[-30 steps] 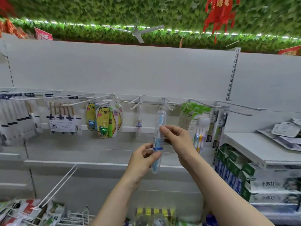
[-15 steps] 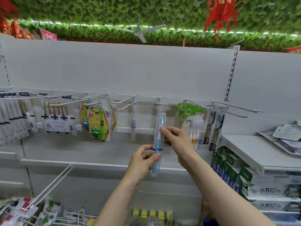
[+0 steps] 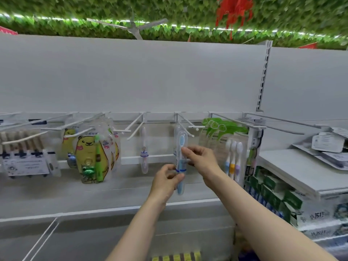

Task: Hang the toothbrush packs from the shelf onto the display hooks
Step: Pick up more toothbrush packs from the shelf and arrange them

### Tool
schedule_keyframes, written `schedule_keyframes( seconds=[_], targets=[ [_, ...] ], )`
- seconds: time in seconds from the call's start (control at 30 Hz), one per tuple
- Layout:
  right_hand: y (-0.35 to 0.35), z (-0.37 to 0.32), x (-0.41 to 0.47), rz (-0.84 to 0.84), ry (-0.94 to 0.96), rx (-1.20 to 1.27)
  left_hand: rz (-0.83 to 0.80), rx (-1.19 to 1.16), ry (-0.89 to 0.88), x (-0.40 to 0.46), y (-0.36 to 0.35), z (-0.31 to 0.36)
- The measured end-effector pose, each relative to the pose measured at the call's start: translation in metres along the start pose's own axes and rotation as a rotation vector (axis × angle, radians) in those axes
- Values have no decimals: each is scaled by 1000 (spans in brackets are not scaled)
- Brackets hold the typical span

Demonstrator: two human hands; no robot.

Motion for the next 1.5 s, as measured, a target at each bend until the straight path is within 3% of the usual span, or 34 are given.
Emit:
schedule_keyframes(
  seconds=[0.3,0.47,0.57,0.77,0.93,1.2,1.5],
  targets=[
    [-3,15,29,55,24,-36,-44,42,10,53,-1,-14],
    [-3,23,31,4,4,-29,-10,54,-36,61,-2,-24],
    [-3,34,19,-36,-82,-46,49,75,-25,52,-5,-38],
    [28,93,-53,-79,-331,-259,203,197,207,-14,-37,-78],
    [137,99,-119,-208,-477,-524,92,431,211,-85,-99,-73],
    [341,23,-209,-209,-276,-1085,-215,821,-111,-182,-253,13],
    [516,-78,-286,81,-118,-1258,-360,975,-570,-230,-408,104]
  ],
)
Point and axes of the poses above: each hand's wrist, its own x-axis towards the middle knuckle, its own y-axis out of the back of the hand, z = x × y, the point moved 1 cm from there along x, towards the middle knuckle, and after that the axes turned 1 degree about x, right-handed, at the moved point
